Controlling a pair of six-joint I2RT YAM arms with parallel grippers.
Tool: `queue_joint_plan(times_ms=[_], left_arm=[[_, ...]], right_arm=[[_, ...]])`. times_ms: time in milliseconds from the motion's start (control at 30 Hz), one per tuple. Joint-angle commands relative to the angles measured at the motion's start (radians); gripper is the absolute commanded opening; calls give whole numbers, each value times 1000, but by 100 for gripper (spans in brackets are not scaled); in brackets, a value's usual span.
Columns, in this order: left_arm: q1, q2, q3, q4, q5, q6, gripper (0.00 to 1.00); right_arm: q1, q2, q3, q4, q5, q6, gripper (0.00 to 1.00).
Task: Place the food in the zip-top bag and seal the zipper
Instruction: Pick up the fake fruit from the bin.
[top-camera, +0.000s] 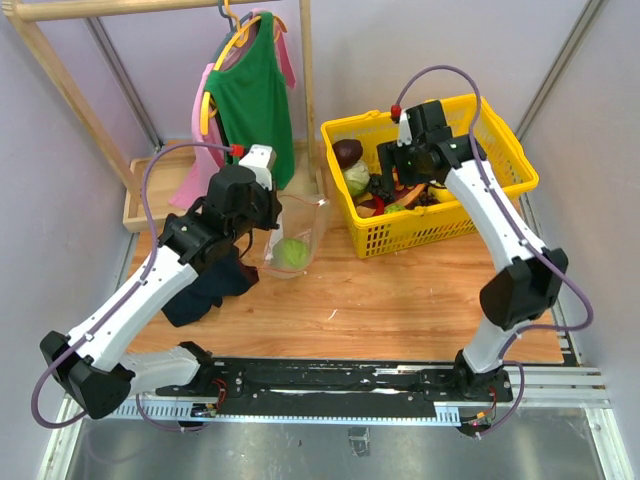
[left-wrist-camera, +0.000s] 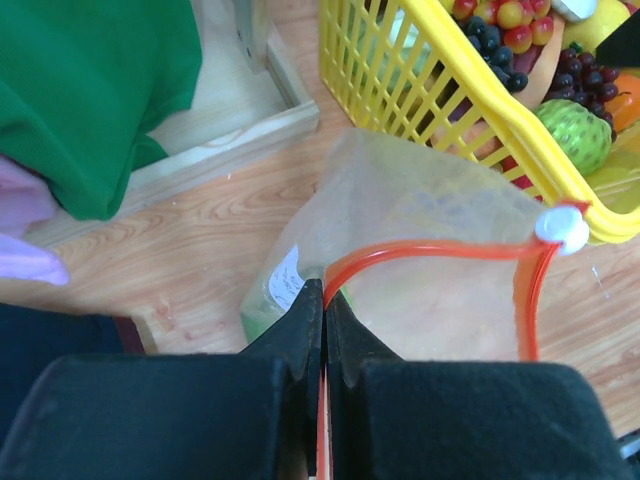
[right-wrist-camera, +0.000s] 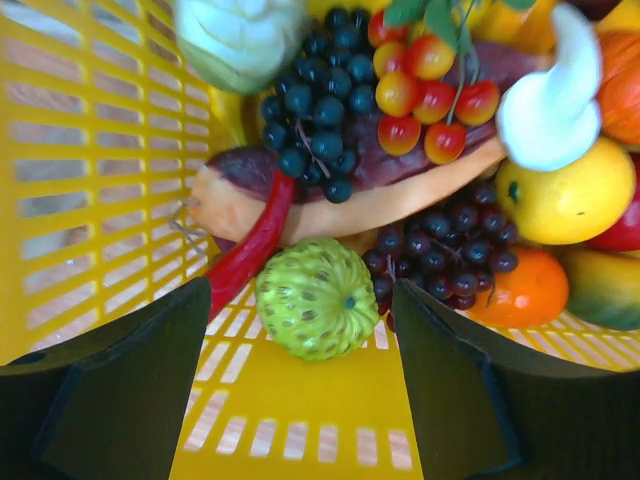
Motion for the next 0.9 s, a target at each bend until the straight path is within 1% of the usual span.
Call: queue_joint_plan(times_ms=[0, 233, 467, 533, 600, 667, 767, 867], left_arm=[[9, 18, 29, 9, -19, 37, 0], [9, 20, -15, 40, 1, 42, 0], [16, 16, -56, 58, 21, 40, 0], [19, 13, -70, 65, 25, 39, 1], [22, 11, -84, 69, 27, 38, 0], [23, 10, -94, 74, 29, 36, 0], [23, 9, -102, 77, 29, 34, 0], [24, 9, -106, 79, 26, 32, 1]], right_arm=[[-33, 85, 61, -133, -48, -33, 75], [-46, 199, 89, -210, -80, -81, 83], [-47, 342, 139, -310, -70, -123, 85], [-47, 366, 142, -322, -63, -133, 87], [-48, 382, 141, -337, -66, -143, 91], [-48, 385, 133, -343, -78, -153, 92], [-48, 379, 122, -343, -75, -156, 87], [-48, 354, 120, -344, -55, -154, 76]])
